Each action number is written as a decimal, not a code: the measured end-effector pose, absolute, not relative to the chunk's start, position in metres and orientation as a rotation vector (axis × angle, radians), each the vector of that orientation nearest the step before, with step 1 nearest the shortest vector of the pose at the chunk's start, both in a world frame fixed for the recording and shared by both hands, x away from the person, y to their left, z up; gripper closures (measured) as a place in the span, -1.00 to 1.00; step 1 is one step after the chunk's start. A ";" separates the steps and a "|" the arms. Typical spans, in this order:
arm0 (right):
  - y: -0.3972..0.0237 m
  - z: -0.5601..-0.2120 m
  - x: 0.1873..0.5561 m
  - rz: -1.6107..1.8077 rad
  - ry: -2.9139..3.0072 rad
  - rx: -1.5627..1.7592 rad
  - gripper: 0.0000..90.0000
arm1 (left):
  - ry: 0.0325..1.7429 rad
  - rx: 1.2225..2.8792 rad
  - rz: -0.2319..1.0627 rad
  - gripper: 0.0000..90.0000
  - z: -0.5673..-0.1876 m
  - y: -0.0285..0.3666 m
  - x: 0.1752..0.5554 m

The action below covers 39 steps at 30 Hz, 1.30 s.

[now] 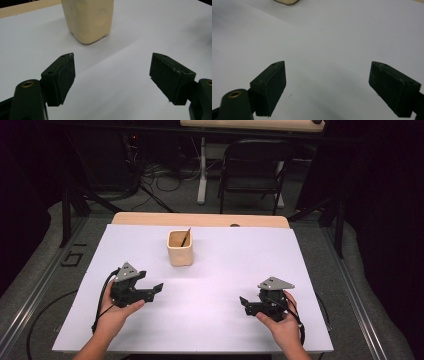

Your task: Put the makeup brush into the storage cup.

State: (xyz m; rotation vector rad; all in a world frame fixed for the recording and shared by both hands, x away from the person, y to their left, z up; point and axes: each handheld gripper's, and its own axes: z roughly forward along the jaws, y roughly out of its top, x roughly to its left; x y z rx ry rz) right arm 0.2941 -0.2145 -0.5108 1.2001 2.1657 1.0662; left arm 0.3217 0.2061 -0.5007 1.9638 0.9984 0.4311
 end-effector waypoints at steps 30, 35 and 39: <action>-0.229 -0.531 0.294 1.020 2.151 1.227 -0.69 | 1.022 1.976 0.459 -0.50 -0.526 0.215 0.316; -0.231 -0.534 0.295 1.021 2.154 1.243 -0.69 | 1.021 1.978 0.455 -0.50 -0.528 0.215 0.316; -0.233 -0.536 0.297 1.021 2.149 1.255 -0.69 | 1.026 1.982 0.453 -0.50 -0.530 0.215 0.317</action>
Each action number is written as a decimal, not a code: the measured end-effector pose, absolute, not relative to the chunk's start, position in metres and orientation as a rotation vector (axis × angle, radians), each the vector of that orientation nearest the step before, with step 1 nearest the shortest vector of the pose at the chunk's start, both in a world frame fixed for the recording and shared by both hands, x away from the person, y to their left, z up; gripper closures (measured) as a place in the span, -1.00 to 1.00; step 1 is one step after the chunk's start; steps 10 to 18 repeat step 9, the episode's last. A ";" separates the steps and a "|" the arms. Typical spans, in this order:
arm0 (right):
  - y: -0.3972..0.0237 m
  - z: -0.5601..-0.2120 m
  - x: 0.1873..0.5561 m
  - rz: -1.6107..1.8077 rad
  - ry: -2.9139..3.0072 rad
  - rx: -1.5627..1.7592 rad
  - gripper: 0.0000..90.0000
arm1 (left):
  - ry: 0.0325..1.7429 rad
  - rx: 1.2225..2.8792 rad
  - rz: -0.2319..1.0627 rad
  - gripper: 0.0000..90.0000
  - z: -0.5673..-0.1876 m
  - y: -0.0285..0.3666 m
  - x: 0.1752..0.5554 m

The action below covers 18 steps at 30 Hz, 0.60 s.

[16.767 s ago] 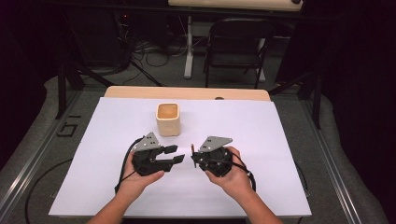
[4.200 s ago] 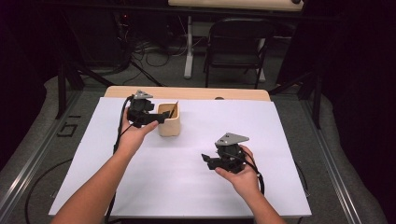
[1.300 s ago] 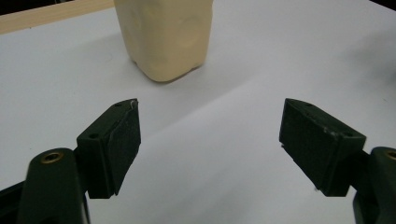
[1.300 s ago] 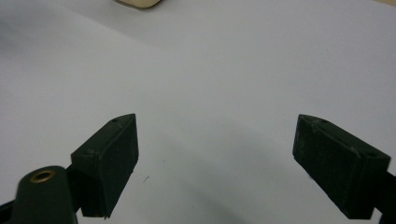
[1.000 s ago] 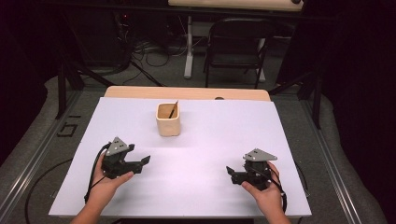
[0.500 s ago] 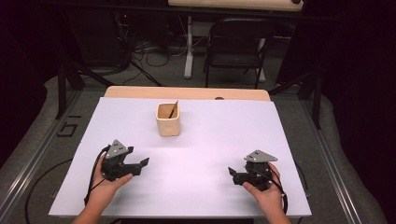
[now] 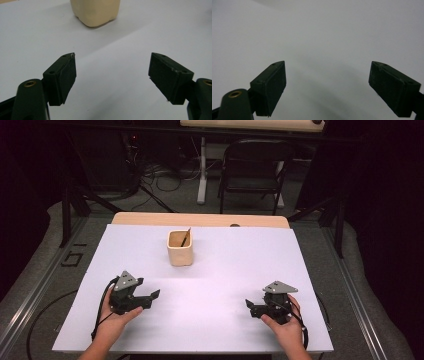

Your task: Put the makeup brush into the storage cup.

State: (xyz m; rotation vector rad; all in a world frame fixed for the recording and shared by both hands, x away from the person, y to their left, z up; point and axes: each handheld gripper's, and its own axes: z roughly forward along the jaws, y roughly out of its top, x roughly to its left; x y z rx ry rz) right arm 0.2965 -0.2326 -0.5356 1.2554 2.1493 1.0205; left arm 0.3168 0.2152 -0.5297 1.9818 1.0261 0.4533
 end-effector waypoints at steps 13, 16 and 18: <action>-0.234 -0.539 0.298 1.006 2.151 1.271 -0.69 | 1.046 1.979 0.451 -0.50 -0.532 0.217 0.320; -0.234 -0.539 0.298 1.006 2.151 1.271 -0.69 | 1.046 1.979 0.451 -0.50 -0.532 0.217 0.320; -0.234 -0.539 0.298 1.006 2.151 1.271 -0.69 | 1.046 1.979 0.451 -0.50 -0.532 0.217 0.320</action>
